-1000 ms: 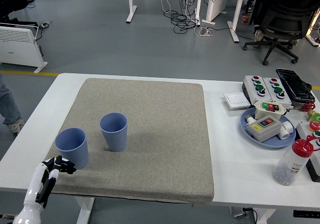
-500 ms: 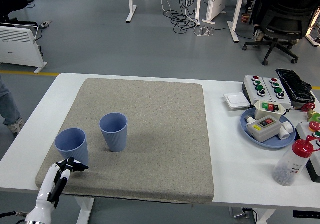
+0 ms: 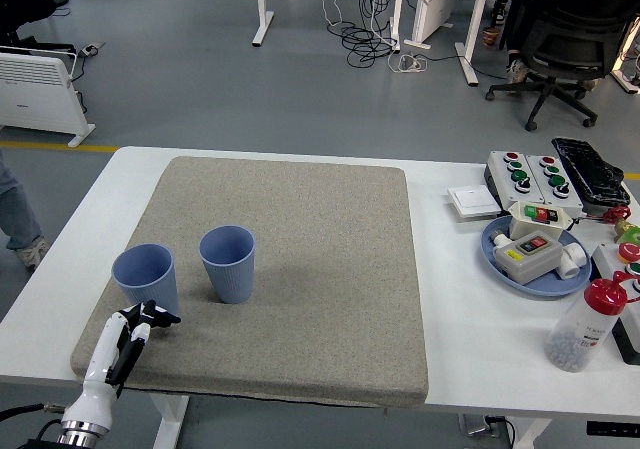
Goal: Push cup pick cup insert cup
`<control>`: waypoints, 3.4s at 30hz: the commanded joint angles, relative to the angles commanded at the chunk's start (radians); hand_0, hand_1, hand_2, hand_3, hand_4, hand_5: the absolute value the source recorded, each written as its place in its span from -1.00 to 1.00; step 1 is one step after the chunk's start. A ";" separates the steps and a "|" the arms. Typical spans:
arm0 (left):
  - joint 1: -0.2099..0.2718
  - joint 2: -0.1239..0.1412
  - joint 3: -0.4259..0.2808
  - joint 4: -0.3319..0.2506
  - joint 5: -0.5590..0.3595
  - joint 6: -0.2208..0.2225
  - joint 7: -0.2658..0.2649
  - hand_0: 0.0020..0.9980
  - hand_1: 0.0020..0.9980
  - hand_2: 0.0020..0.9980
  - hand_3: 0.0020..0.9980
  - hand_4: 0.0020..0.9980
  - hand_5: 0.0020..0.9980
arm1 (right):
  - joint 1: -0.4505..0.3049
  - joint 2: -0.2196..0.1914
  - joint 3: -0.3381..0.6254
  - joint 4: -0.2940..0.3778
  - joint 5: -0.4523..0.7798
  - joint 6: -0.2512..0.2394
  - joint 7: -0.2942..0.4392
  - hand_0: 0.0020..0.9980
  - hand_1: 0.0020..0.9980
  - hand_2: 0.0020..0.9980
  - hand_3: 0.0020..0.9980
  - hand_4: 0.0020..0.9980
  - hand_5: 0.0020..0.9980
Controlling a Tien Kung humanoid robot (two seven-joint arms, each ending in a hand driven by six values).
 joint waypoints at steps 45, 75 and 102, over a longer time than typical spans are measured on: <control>-0.296 -0.085 -0.025 0.317 -0.028 -0.009 0.000 0.08 0.15 0.02 -0.10 0.01 1.00 | 0.008 -0.002 0.015 0.001 -0.031 -0.001 -0.007 0.38 0.23 0.28 0.14 -0.82 -0.03; -0.485 0.157 0.002 -0.185 0.734 -0.453 0.579 0.97 0.99 1.00 1.00 1.00 0.38 | -0.001 -0.001 0.013 0.001 -0.019 -0.003 -0.009 0.38 0.23 0.28 0.14 -0.82 -0.03; -0.659 0.207 0.188 -0.133 1.023 -0.720 0.687 0.28 0.63 0.82 0.85 0.69 -0.33 | -0.006 -0.001 0.021 0.002 -0.028 -0.006 -0.012 0.38 0.23 0.28 0.14 -0.82 -0.03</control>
